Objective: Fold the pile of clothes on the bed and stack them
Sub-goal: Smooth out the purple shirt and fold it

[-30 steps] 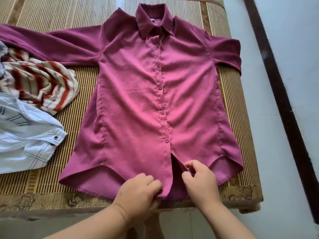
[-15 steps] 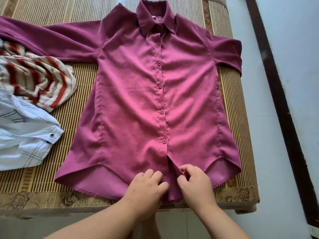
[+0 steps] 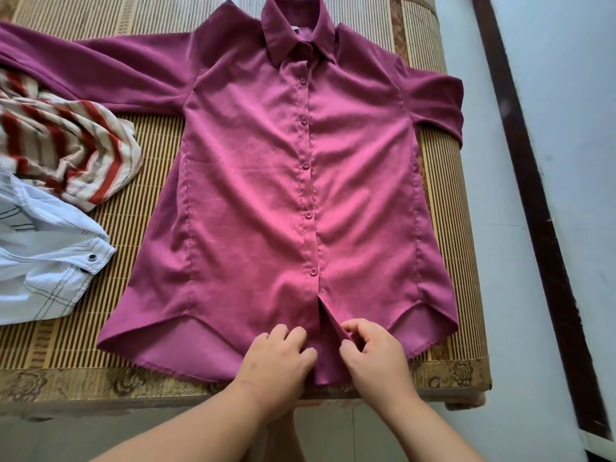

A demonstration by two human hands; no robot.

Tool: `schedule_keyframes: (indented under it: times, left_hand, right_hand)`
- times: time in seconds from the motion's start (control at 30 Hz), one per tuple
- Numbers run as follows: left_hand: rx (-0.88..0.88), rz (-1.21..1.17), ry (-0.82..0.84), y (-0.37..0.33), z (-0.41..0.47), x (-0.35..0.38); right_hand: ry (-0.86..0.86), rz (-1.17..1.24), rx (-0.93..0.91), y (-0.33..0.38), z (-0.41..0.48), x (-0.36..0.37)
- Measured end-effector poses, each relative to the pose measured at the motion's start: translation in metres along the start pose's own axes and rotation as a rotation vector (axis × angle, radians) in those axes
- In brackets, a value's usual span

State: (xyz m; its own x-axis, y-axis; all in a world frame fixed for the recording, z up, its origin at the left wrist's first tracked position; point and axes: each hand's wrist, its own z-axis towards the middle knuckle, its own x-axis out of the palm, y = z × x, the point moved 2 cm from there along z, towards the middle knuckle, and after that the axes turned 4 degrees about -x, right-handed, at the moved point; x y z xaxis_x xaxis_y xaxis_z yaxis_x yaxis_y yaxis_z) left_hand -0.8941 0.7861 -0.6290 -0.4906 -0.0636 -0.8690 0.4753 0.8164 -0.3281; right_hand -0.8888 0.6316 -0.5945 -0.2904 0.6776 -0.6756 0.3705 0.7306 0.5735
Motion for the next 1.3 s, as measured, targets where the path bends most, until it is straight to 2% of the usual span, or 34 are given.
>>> schedule_keyframes:
  times: [0.33,0.43,0.53,0.6,0.77,0.87,0.93,0.97,1.0,1.07,1.13,1.17,1.23,1.3]
  left_hand:
    - [-0.033,0.008,0.228,-0.003,0.023,-0.001]
    - [-0.026,-0.124,0.140,0.004,0.012,-0.013]
    - [0.039,-0.352,-0.100,0.018,-0.009,-0.033]
    - [0.079,-0.427,-0.198,0.025,-0.023,-0.042]
    - [0.151,-0.355,-0.155,0.016,-0.025,-0.039]
    - [0.171,-0.262,-0.090,0.006,-0.013,-0.032]
    - [0.123,-0.199,-0.189,0.006,-0.003,-0.028]
    - [0.041,-0.179,-0.212,0.008,0.002,-0.027]
    - [-0.061,-0.155,-0.185,0.011,0.008,-0.026]
    - [-0.218,-0.084,0.025,0.021,0.017,-0.016]
    - [-0.243,-0.048,0.172,0.029,0.022,0.000]
    - [-0.217,-0.039,0.184,0.030,0.022,0.001]
    - [-0.132,-0.004,0.140,0.029,0.021,-0.011]
    - [-0.018,-0.017,-0.045,0.030,0.027,-0.027]
  right_hand:
    - [-0.031,0.047,0.037,-0.004,-0.001,-0.005]
    - [-0.037,0.045,0.024,-0.004,-0.002,-0.004]
    - [0.019,0.034,-0.042,0.000,-0.005,0.003]
    - [0.086,0.015,-0.105,0.003,-0.006,0.013]
    - [0.236,-0.134,-0.146,0.001,0.002,0.031]
    - [0.105,-0.082,-0.051,-0.003,0.010,0.023]
    - [-0.049,-0.109,-0.055,-0.006,0.016,0.011]
    - [-0.122,-0.138,-0.113,-0.007,0.021,0.005]
    - [-0.178,-0.177,-0.190,-0.006,0.026,0.002]
    - [-0.185,-0.346,-0.265,-0.005,0.040,0.000]
    - [-0.042,-0.545,-0.147,-0.014,0.059,-0.003]
    - [0.032,-0.596,-0.046,-0.023,0.067,-0.004]
    - [0.116,-0.583,0.135,-0.038,0.076,-0.008]
    - [0.071,-0.565,0.161,-0.034,0.081,-0.011]
